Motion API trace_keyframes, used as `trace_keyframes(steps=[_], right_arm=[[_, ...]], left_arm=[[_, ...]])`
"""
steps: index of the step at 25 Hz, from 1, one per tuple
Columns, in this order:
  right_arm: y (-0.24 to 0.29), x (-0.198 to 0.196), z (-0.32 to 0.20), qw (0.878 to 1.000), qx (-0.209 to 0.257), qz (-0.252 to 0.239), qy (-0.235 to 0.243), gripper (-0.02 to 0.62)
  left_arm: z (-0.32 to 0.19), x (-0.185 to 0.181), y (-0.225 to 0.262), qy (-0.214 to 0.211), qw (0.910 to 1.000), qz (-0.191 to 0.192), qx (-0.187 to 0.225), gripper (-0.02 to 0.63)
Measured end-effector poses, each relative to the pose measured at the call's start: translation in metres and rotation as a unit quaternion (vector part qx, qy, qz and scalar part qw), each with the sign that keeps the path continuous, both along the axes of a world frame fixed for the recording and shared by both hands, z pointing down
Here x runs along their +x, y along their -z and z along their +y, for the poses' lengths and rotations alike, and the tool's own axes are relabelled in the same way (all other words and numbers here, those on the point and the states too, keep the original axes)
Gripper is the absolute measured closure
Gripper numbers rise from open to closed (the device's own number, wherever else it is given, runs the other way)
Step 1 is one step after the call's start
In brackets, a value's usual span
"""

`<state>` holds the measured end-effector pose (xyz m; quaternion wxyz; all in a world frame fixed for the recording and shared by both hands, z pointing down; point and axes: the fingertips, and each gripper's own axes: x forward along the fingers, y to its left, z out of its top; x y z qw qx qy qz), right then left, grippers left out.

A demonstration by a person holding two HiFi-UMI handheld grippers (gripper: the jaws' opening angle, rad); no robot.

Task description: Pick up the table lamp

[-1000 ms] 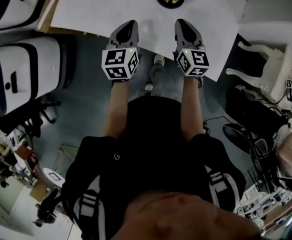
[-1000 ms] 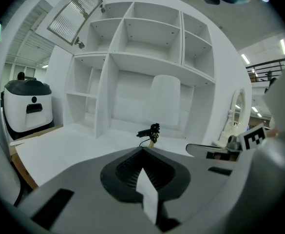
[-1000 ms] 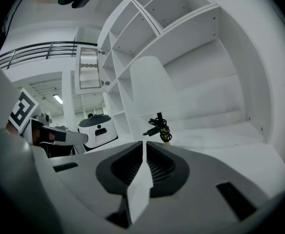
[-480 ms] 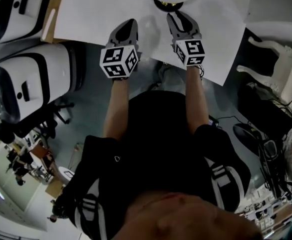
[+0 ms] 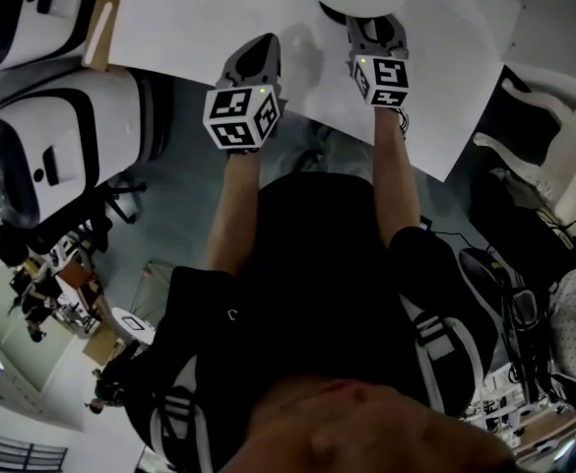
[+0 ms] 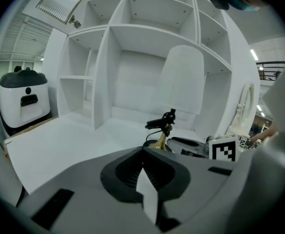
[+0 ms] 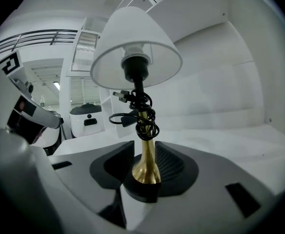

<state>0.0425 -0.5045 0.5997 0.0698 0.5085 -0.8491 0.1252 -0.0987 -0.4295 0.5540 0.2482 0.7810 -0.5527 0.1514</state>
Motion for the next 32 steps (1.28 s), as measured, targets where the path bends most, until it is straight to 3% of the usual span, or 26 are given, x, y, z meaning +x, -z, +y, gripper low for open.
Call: trace_keyframes(steps=[5,17,24,32], right_arm=[[-0.011,-0.014,-0.016,1.000,0.005,0.020,0.019,0.460],[-0.017,-0.020,-0.041,0.999,0.004,0.054,0.005,0.476],[-0.015,-0.019,-0.039,0.997,-0.040,0.070,-0.016,0.482],[-0.011,-0.019,-0.011,0.994,-0.077,0.076,-0.009,0.485]], left_arm=[[-0.004,-0.016,-0.005,0.017,0.9998,-0.006,-0.006,0.597],[0.000,-0.033,-0.014,0.038,0.9989,-0.019,-0.020,0.597],[0.003,-0.023,-0.014,0.029,0.9992,-0.019,-0.020,0.597],[0.009,-0.011,-0.002,0.015,0.9998,-0.013,-0.007,0.597]])
